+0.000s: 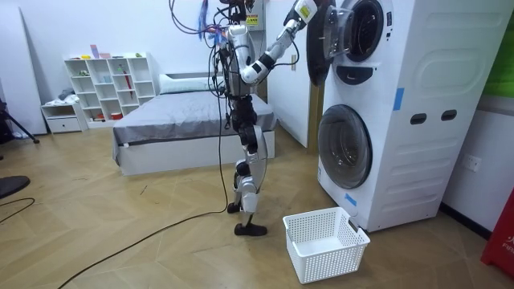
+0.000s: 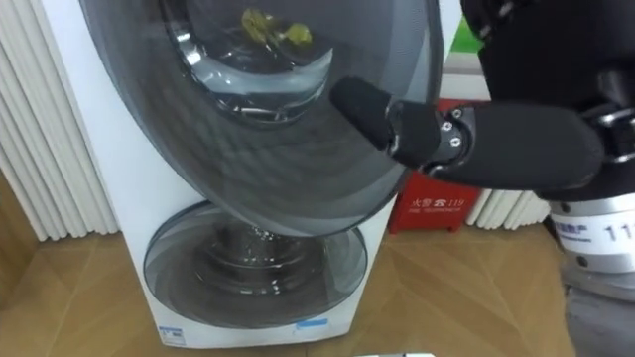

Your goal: Pick clothes from washing machine

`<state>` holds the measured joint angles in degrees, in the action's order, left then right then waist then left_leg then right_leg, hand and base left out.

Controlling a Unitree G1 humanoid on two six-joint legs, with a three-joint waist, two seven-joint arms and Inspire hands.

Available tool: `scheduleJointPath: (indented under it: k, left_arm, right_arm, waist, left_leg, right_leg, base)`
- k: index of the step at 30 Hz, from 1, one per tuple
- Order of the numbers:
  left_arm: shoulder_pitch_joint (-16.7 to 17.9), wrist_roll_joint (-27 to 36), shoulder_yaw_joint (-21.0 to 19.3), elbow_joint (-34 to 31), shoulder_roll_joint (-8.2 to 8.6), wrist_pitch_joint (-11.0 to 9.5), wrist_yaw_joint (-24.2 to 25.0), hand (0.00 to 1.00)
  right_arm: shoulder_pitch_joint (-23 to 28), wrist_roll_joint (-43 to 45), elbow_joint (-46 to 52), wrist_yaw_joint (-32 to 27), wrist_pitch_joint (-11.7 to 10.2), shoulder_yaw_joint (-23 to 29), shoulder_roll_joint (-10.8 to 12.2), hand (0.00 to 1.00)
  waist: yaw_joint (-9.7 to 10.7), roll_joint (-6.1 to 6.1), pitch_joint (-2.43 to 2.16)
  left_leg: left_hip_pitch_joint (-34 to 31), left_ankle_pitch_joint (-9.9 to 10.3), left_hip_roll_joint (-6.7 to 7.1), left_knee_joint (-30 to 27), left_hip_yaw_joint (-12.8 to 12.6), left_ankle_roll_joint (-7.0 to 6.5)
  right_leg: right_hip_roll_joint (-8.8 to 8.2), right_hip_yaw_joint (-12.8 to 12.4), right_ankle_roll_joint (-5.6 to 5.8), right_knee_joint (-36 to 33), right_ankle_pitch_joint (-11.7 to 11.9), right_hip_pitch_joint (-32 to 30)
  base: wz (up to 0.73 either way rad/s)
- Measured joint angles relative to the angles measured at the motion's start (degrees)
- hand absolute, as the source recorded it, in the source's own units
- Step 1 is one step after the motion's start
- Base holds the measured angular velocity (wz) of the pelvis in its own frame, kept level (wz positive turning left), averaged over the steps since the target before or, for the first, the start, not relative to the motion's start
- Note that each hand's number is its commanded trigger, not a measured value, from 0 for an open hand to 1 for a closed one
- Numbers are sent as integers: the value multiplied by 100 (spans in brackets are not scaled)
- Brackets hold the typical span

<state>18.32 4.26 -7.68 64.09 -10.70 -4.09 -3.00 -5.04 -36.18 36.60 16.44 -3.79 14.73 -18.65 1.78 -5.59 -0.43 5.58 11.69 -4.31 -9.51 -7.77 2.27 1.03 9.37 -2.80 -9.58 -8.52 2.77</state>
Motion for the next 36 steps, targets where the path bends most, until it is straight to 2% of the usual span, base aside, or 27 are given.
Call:
scheduleJointPath:
  k: [7,13,15,21,26,28,31,33,35,36]
  left_arm:
    - [-181,-4,128,-10,10,116,66,0]
    - [-226,3,238,10,-17,127,103,0]
    - [-231,33,290,13,-32,126,102,0]
    - [-251,57,605,6,-153,157,127,0]
    - [-309,59,796,0,-212,166,146,0]
    - [-369,54,884,-1,-237,166,144,0]
    - [-436,45,933,20,-243,179,142,0]
    - [-533,9,960,22,-252,232,141,0]
    - [-619,8,962,18,-251,267,140,0]
    - [-622,10,991,12,-244,284,138,0]
  right_arm:
    - [1,-21,-19,399,12,-188,0,0]
    - [11,-282,-56,528,-121,-439,37,0]
    - [11,-219,-107,546,-235,-600,139,0]
    - [18,-571,-222,672,-276,-1145,407,0]
    - [10,-1186,-431,1043,-537,-1740,527,0]
    - [-8,-1189,-524,1297,-655,-2015,708,0]
    - [-98,-1187,-630,1512,-672,-2274,844,0]
    - [-101,-1171,-692,1653,-651,-2593,906,0]
    - [-103,-1139,-775,1758,-520,-2777,946,0]
    - [-127,-1011,-842,1802,-356,-2929,922,0]
  waist:
    - [-68,112,30]
    - [-140,101,24]
    - [-209,91,19]
    - [-300,94,18]
    - [-446,110,39]
    - [-549,101,50]
    - [-675,95,54]
    - [-876,72,59]
    - [-1000,60,65]
    - [-1068,58,64]
  left_leg:
    - [-4,1,-7,8,-2,3]
    - [12,1,-13,11,-71,2]
    - [15,0,-27,8,-99,3]
    - [12,0,-32,1,-89,3]
    - [12,0,-33,-13,-69,4]
    - [-2,-1,-26,-29,7,4]
    - [-16,-5,-15,-35,66,8]
    - [-62,-5,4,-29,157,7]
    - [-127,-9,22,-33,230,2]
    - [-134,-9,25,-24,250,2]
  right_leg:
    - [-17,0,-6,-7,3,-14]
    - [3,-66,-13,-10,8,-34]
    - [12,-129,-28,-22,18,-56]
    - [0,-8,-33,-19,23,-32]
    - [-4,24,-30,-17,27,-12]
    - [-19,76,-30,-17,25,12]
    - [-38,160,-29,-5,12,16]
    - [-52,186,-23,-15,7,19]
    - [-52,202,-11,-10,4,7]
    - [-53,216,-4,-5,-2,15]
  base:
    - [0]
    - [-8]
    - [-12]
    - [2]
    - [3]
    - [15]
    - [15]
    - [18]
    - [20]
    - [9]
